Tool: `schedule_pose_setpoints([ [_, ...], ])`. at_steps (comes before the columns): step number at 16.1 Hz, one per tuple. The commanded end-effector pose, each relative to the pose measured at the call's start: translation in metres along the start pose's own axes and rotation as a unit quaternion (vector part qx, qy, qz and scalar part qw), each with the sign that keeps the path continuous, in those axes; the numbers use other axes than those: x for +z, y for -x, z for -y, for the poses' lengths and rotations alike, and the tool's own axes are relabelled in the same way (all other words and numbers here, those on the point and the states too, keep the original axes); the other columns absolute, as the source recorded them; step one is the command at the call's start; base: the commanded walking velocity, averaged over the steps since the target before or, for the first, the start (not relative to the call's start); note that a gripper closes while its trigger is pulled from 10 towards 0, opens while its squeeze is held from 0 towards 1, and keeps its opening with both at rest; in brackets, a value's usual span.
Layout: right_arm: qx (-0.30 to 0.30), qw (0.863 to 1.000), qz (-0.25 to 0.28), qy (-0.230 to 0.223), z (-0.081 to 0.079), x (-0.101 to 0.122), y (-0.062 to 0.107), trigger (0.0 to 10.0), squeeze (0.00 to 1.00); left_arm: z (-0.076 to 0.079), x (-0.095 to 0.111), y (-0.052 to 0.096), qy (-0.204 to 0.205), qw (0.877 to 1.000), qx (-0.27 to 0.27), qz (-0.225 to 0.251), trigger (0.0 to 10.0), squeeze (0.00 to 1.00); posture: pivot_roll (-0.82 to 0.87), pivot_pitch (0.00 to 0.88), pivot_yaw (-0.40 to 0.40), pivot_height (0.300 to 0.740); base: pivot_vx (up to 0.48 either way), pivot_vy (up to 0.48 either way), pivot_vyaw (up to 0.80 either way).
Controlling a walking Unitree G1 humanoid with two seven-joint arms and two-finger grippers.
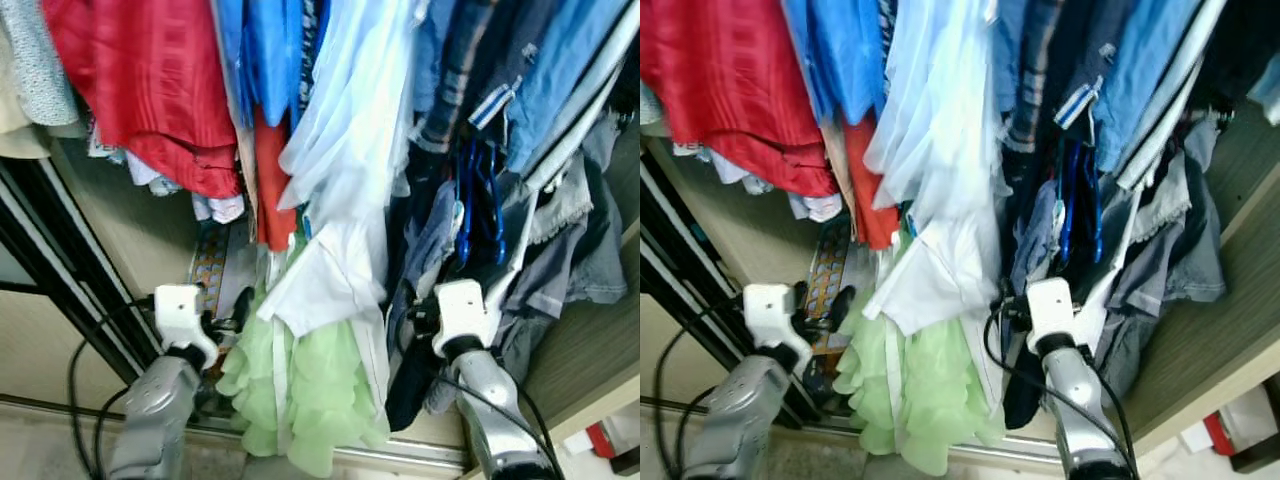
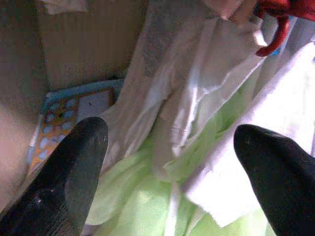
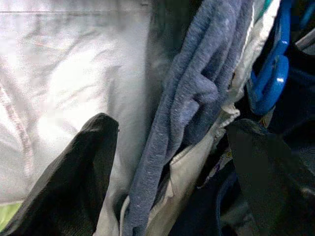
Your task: Clean up the room
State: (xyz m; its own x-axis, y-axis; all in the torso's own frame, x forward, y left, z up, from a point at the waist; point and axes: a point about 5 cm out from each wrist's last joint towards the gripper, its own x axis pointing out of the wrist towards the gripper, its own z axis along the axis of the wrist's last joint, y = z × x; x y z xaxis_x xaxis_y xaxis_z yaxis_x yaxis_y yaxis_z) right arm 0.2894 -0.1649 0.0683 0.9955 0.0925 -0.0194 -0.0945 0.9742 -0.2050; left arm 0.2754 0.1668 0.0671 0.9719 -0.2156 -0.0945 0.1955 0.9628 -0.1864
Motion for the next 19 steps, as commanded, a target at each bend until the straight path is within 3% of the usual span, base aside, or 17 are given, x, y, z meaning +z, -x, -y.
schedule_pose_setpoints([
  [1, -0.003, 1.000, 0.013, -0.005, 0.002, 0.008, -0.006, 10.0, 0.00, 0.002, 0.006, -0.005, -0.006, 1.000, 0.003, 0.008, 10.0, 0.00, 0.05, 0.000, 0.030, 0.740, 0.000, 0.000, 0.00],
  [5, 0.012, 0.999, 0.031, 0.007, 0.003, 0.017, -0.014, 10.0, 0.00, 0.005, 0.015, -0.004, -0.013, 0.999, 0.018, 0.030, 10.0, 0.00, 0.11, 0.000, 0.007, 0.740, 0.000, 0.000, 0.00],
  [9, 0.035, 0.999, 0.031, 0.002, -0.012, 0.018, -0.014, 10.0, 0.00, 0.007, -0.010, 0.010, 0.016, 0.999, 0.031, -0.002, 10.0, 0.00, 0.09, 0.000, -0.033, 0.740, 0.000, 0.000, 0.00],
  [11, 0.028, 0.999, 0.024, -0.002, -0.008, 0.014, -0.009, 10.0, 0.00, 0.001, -0.014, 0.012, 0.016, 0.999, 0.042, -0.013, 10.0, 0.00, 0.08, 0.000, -0.043, 0.740, 0.000, 0.000, 0.00],
  [15, 0.011, 0.999, 0.031, 0.003, 0.000, 0.014, -0.004, 10.0, 0.00, -0.003, -0.013, 0.008, 0.008, 0.999, 0.037, -0.012, 10.0, 0.00, 0.05, 0.000, -0.018, 0.740, 0.000, 0.000, 0.00],
  [19, 0.021, 0.998, 0.048, 0.028, -0.007, 0.023, -0.014, 10.0, 0.00, 0.015, -0.007, -0.006, -0.038, 0.999, -0.014, -0.008, 10.0, 0.00, 0.04, 0.000, -0.003, 0.740, 0.000, 0.000, 0.20],
])
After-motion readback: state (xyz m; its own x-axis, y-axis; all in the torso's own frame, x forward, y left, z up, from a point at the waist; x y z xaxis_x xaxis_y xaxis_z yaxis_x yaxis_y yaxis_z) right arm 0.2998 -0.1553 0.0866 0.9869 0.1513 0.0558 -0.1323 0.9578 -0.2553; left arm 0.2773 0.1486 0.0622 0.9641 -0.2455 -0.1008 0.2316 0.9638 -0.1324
